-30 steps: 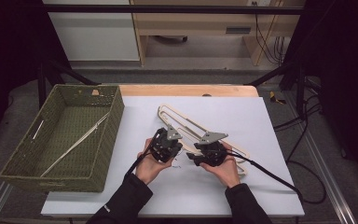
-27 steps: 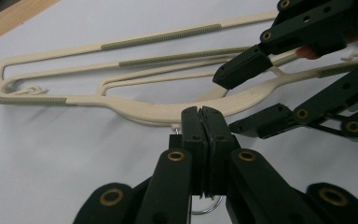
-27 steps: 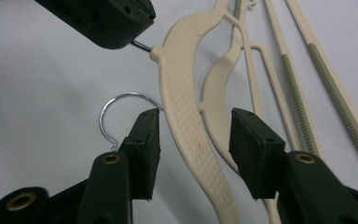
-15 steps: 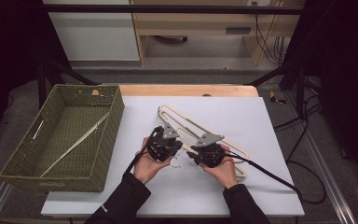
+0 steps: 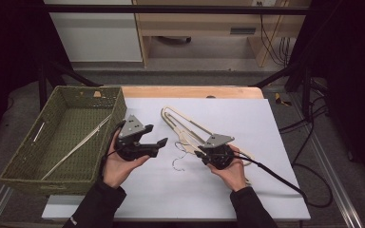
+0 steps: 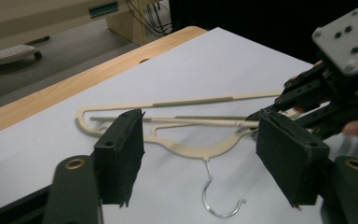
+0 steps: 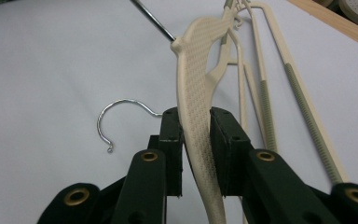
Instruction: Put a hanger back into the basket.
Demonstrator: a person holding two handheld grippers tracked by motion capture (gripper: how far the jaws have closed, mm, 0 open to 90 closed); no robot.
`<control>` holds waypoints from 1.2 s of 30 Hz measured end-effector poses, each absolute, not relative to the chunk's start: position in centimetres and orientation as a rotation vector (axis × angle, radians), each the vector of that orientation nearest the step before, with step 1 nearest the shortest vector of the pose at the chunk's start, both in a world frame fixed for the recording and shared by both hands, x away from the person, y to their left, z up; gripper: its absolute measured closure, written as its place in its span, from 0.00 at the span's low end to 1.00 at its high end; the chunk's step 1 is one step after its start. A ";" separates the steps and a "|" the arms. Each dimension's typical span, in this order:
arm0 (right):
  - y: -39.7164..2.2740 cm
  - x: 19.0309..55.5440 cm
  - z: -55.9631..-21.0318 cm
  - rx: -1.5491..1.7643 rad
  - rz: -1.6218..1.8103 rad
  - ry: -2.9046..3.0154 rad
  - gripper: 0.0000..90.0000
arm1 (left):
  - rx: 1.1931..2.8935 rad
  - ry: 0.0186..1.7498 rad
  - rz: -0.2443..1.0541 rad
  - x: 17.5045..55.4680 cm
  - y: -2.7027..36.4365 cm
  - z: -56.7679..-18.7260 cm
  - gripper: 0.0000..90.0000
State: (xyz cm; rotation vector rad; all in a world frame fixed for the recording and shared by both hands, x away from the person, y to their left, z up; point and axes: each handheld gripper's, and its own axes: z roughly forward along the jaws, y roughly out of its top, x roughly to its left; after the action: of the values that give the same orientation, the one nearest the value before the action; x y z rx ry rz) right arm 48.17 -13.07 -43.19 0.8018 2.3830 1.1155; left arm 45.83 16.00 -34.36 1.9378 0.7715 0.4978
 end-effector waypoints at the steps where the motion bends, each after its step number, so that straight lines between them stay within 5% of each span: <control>1: -13.2 48.2 -43.0 0.800 1.115 2.378 0.86 | 1.936 0.777 0.498 45.7 16.4 -34.6 0.32; 10: -14.6 47.8 -41.4 0.817 1.093 2.323 0.92 | 1.961 0.770 0.474 44.4 18.1 -37.0 0.20; 24: -16.2 46.9 -40.0 0.841 1.240 2.294 0.96 | 1.968 0.769 0.455 44.0 18.2 -38.4 0.14; 36: -13.2 45.2 -39.2 0.658 1.410 2.469 0.96 | 1.979 0.727 0.480 43.6 17.7 -37.8 0.15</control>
State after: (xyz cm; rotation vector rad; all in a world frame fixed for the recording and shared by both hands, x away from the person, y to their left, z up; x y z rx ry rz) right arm 45.17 -13.19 -39.22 0.6581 2.4693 1.4103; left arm 43.58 17.67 -37.80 1.9794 0.7268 0.4799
